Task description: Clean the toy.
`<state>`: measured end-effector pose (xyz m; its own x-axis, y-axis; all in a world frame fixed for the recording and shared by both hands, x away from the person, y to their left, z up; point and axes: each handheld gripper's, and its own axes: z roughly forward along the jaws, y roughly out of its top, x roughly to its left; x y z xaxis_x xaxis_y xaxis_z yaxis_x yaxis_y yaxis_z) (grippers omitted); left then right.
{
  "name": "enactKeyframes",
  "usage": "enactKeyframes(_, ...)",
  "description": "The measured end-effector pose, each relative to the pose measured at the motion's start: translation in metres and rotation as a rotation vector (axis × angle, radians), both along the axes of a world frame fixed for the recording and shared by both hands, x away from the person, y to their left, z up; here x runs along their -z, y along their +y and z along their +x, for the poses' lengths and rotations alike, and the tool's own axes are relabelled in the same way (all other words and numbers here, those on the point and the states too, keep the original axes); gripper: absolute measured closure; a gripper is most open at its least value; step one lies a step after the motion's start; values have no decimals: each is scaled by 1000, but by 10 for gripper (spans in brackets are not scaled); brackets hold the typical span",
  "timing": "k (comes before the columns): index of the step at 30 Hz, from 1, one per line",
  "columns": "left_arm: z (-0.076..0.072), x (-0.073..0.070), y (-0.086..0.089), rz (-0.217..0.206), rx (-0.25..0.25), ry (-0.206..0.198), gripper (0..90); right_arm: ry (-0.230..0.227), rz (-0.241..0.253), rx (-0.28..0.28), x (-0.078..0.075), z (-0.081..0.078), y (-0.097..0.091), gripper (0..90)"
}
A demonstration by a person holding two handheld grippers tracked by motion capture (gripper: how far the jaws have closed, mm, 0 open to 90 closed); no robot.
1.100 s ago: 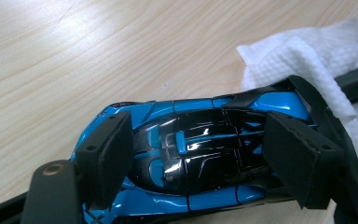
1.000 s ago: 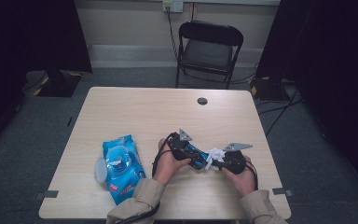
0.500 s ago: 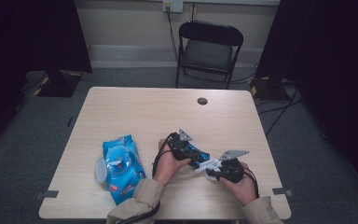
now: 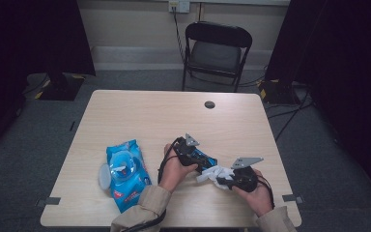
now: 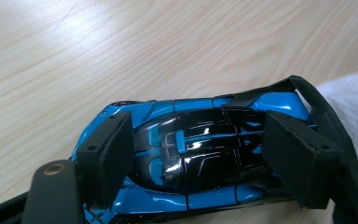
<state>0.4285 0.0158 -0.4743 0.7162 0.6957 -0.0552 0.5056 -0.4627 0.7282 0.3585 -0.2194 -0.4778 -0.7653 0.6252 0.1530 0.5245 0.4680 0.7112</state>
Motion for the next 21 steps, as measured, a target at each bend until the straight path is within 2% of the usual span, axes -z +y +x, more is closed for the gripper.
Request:
enactKeyframes(2, 0, 0, 0, 0, 1, 0, 251, -3, 24, 42, -3, 2, -11, 864)
enactKeyframes(5, 0, 0, 0, -3, 0, -3, 251, -36, 44, 122, -9, 7, -28, 864)
enactKeyframes(7, 0, 0, 0, -3, 4, -2, 251, -61, 41, 177, -12, 11, -36, 864)
enactKeyframes(9, 0, 0, 0, -2, 4, -1, 251, -63, 39, 205, -10, 16, -40, 864)
enactKeyframes(14, 0, 1, 0, -5, 8, -2, 250, -51, -11, 216, 7, 27, -32, 863)
enactKeyframes(17, 0, 1, 0, -9, 7, -3, 250, -55, -31, 190, 14, 30, -23, 862)
enactKeyframes(21, 0, 1, 0, -10, 6, -4, 250, -62, -28, 150, 15, 31, -12, 862)
